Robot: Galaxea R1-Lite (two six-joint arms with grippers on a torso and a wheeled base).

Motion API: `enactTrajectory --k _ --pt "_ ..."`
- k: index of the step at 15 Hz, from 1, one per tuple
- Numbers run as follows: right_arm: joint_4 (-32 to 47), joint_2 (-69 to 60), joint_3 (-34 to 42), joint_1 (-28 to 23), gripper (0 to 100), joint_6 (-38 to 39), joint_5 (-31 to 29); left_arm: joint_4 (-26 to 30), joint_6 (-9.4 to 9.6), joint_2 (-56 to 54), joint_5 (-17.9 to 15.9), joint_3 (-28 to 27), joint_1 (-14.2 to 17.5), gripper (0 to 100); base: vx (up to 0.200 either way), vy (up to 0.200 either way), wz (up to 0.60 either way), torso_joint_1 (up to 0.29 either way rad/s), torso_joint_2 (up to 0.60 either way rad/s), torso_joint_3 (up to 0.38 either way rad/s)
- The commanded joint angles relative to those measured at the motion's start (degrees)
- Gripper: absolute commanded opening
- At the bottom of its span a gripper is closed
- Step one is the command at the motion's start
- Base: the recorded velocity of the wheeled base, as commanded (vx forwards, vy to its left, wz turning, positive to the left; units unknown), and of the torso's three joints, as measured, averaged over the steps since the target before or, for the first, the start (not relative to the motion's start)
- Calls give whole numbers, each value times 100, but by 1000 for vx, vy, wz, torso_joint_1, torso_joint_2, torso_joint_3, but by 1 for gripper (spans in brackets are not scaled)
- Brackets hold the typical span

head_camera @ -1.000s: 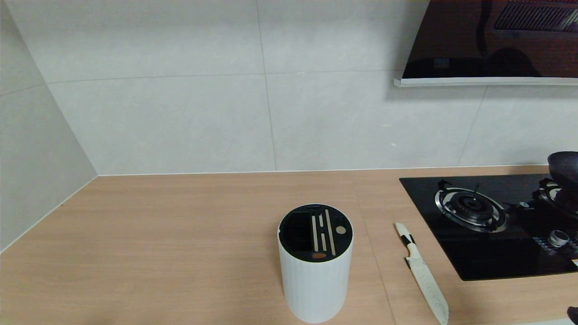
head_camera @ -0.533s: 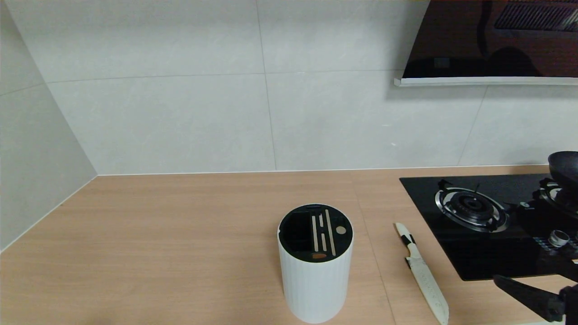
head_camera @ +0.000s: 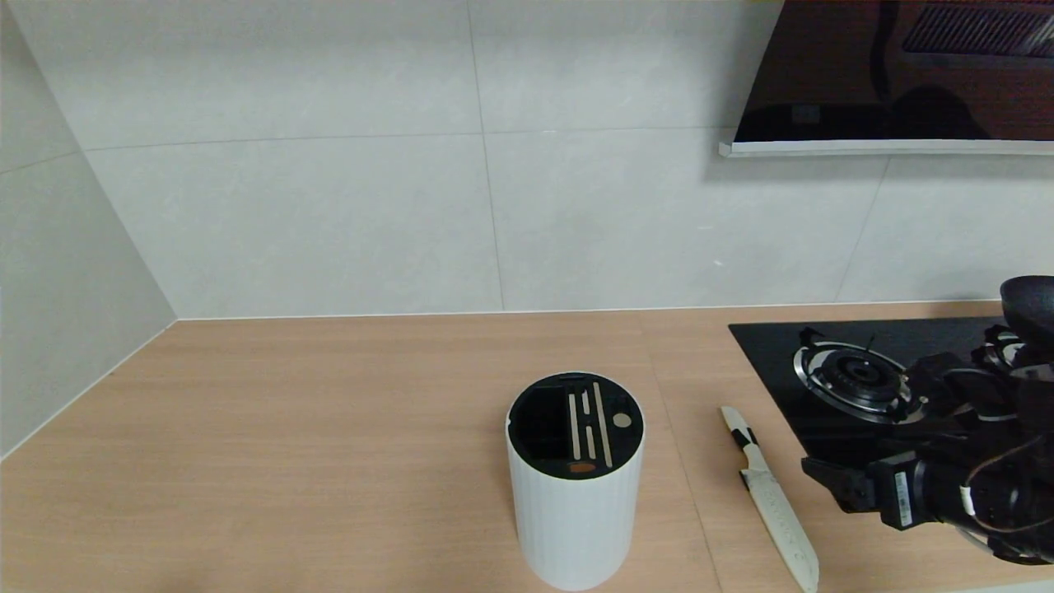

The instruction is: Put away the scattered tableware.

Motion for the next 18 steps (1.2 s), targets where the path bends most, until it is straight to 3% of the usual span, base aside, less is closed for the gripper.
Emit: enactTrajectory --k 1,4,18 --pt "-214 893 -156 129 100 -5 -145 -1 1 5 1 1 0 100 0 0 0 0 0 0" --pt "-275 1244 -173 129 100 -5 -153 -1 1 5 1 1 0 100 0 0 0 0 0 0" --pt "-2833 3916 -156 102 100 39 -523 -1 1 5 -8 10 0 100 0 0 0 0 0 0"
